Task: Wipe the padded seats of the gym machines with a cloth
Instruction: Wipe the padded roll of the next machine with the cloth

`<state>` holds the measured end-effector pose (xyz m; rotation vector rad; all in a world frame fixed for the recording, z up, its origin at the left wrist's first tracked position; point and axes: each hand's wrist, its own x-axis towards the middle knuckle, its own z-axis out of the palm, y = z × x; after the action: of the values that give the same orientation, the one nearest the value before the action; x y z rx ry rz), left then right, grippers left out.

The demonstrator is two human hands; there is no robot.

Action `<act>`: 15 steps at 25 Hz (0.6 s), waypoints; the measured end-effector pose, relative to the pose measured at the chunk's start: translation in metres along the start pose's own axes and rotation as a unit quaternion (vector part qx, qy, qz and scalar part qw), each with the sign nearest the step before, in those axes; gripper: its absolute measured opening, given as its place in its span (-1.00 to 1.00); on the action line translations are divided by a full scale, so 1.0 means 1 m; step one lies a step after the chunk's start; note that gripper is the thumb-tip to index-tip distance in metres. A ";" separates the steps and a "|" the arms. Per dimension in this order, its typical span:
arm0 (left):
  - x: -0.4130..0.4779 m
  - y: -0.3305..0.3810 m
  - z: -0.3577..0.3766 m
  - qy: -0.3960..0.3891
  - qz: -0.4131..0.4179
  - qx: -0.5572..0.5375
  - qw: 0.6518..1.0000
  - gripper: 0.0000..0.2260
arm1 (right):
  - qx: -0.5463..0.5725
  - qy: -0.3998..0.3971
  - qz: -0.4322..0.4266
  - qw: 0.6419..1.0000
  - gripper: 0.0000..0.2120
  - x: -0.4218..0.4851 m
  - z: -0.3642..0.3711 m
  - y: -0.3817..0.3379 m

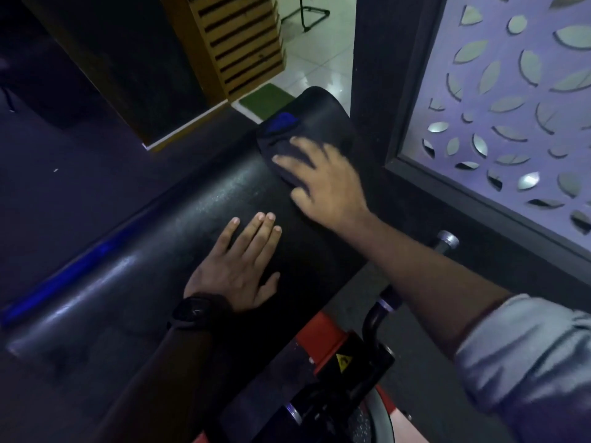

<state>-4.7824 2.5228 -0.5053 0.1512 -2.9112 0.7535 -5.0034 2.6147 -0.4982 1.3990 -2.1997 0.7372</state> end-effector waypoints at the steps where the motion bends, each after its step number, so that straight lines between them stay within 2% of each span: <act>1: -0.001 0.000 0.000 0.003 0.001 -0.001 1.000 -0.32 | 0.025 0.018 0.115 0.993 -0.46 0.005 -0.003 0.002; 2: -0.001 0.000 0.000 0.003 0.002 0.000 1.000 -0.32 | 0.063 0.041 0.263 0.962 -0.46 0.006 -0.006 -0.008; 3: -0.002 0.000 0.000 0.006 0.003 0.000 1.000 -0.33 | 0.083 0.044 0.346 0.934 -0.46 0.002 -0.005 -0.027; 4: -0.002 0.000 0.000 0.008 0.004 0.003 1.000 -0.33 | 0.061 0.038 0.300 0.951 -0.46 -0.008 0.001 -0.046; 5: -0.002 -0.001 0.001 0.009 0.005 0.006 1.000 -0.33 | 0.034 0.020 0.162 0.986 -0.47 -0.024 0.004 -0.056; 6: -0.001 -0.001 0.002 0.013 0.005 0.009 1.000 -0.34 | 0.018 0.004 0.029 0.999 -0.48 -0.036 0.006 -0.049; 7: -0.002 0.000 0.003 0.018 0.005 0.009 1.000 -0.34 | 0.017 -0.005 -0.036 0.999 -0.49 -0.033 0.004 -0.031; 8: -0.002 -0.001 0.003 0.021 0.005 0.009 1.000 -0.34 | 0.021 0.006 -0.003 1.000 -0.49 -0.021 0.000 -0.015; 9: -0.002 0.000 0.003 0.021 0.005 0.009 1.000 -0.34 | 0.048 0.024 0.115 0.992 -0.50 -0.006 -0.004 -0.009; 10: -0.002 0.000 0.002 0.021 0.005 0.009 1.000 -0.34 | 0.081 0.038 0.240 0.967 -0.51 0.004 -0.008 -0.015; 11: -0.002 0.000 0.002 0.021 0.005 0.009 1.000 -0.34 | 0.087 0.032 0.281 0.955 -0.52 0.009 -0.007 -0.029; 12: -0.002 0.000 0.001 0.023 0.005 0.010 1.000 -0.35 | 0.051 0.028 0.189 0.980 -0.53 0.007 -0.002 -0.045; 13: -0.002 0.000 0.002 0.025 0.005 0.009 1.000 -0.35 | 0.025 0.013 0.027 0.999 -0.54 -0.001 0.000 -0.048; 14: -0.002 -0.001 0.002 0.027 0.004 0.008 1.000 -0.35 | 0.008 -0.005 -0.096 0.995 -0.55 -0.005 0.001 -0.037; 15: -0.002 -0.001 0.002 0.027 0.003 0.006 1.000 -0.35 | 0.003 -0.014 -0.140 0.990 -0.54 0.001 -0.003 -0.019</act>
<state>-4.7809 2.5215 -0.5066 0.1223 -2.8586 0.7636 -4.9856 2.6091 -0.4920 1.6851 -1.9649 0.6267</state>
